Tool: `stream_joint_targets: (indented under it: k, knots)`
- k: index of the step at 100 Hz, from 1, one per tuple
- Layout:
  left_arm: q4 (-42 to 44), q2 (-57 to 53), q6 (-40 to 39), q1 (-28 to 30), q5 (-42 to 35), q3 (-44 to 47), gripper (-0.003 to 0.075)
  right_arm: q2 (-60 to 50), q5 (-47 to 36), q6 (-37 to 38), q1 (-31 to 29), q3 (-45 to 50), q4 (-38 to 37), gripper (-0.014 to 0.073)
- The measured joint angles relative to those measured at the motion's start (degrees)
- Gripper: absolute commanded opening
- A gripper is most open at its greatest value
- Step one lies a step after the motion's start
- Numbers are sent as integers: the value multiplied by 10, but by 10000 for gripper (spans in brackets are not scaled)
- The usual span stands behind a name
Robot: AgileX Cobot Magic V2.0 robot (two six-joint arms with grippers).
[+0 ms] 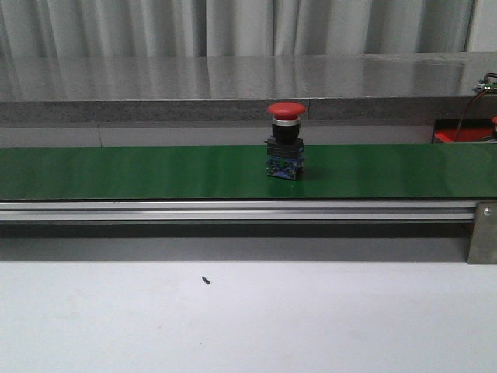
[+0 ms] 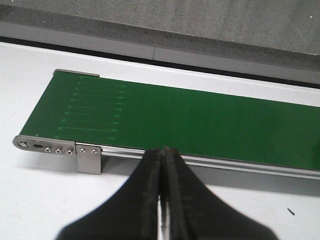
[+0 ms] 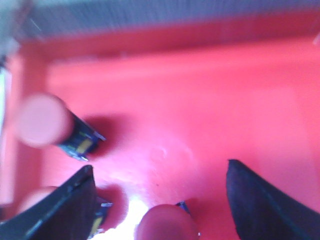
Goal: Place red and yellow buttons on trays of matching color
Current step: 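Carry the red button onto the red tray and open the right gripper, then move the right gripper back to the belt end and grasp the second red button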
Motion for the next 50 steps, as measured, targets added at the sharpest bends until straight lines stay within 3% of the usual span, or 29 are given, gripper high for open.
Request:
stream_joint_targets:
  k: [28, 50]
  knots:
    - [0, 0, 0, 0, 0, 0, -20, -109, 100, -7, 22, 1, 1, 542]
    - [0, 0, 0, 0, 0, 0, -20, -202, 114, -26, 69, 71, 1, 542]
